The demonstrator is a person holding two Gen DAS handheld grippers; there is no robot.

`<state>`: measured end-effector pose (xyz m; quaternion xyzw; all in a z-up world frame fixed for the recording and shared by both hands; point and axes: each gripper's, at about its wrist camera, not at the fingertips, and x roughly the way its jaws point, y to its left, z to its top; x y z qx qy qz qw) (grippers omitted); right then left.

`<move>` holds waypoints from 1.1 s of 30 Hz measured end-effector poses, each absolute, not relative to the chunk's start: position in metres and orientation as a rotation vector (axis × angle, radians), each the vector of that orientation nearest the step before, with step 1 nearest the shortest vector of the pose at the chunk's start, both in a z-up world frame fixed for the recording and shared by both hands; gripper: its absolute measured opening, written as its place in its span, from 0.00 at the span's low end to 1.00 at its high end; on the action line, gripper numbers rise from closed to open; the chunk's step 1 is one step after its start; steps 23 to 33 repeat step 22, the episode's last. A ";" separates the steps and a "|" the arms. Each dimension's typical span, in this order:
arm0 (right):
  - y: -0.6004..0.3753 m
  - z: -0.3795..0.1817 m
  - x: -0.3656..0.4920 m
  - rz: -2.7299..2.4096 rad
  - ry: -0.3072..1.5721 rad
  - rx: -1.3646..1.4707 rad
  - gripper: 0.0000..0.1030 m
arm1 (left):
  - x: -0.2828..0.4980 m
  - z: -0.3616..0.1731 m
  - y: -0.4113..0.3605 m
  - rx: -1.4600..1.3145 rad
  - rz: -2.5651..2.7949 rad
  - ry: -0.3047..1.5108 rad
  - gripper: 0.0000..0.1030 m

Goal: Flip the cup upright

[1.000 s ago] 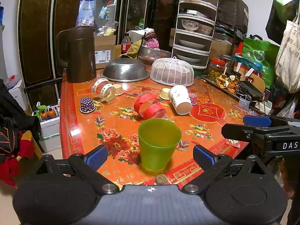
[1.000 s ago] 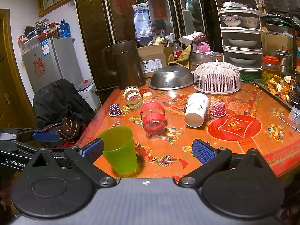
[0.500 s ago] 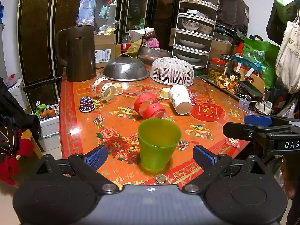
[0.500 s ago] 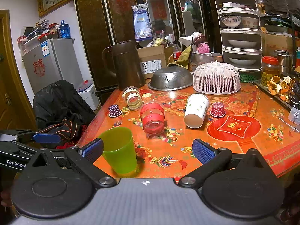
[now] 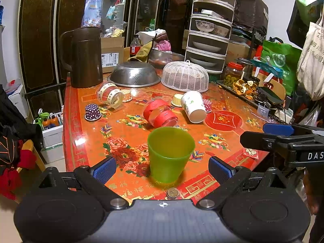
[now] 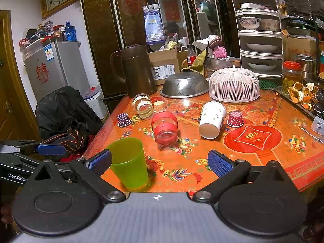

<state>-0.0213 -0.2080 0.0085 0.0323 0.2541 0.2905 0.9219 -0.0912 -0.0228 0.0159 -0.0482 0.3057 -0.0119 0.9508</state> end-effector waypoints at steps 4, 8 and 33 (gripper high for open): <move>-0.208 0.008 -0.021 0.596 0.522 0.066 0.99 | -0.091 0.016 -0.023 -0.098 -0.025 0.623 0.96; -0.209 0.008 -0.021 0.595 0.523 0.067 0.99 | -0.090 0.015 -0.024 -0.101 -0.028 0.626 0.96; -0.210 0.006 -0.019 0.592 0.527 0.073 0.99 | -0.093 0.018 -0.024 -0.072 -0.027 0.592 0.96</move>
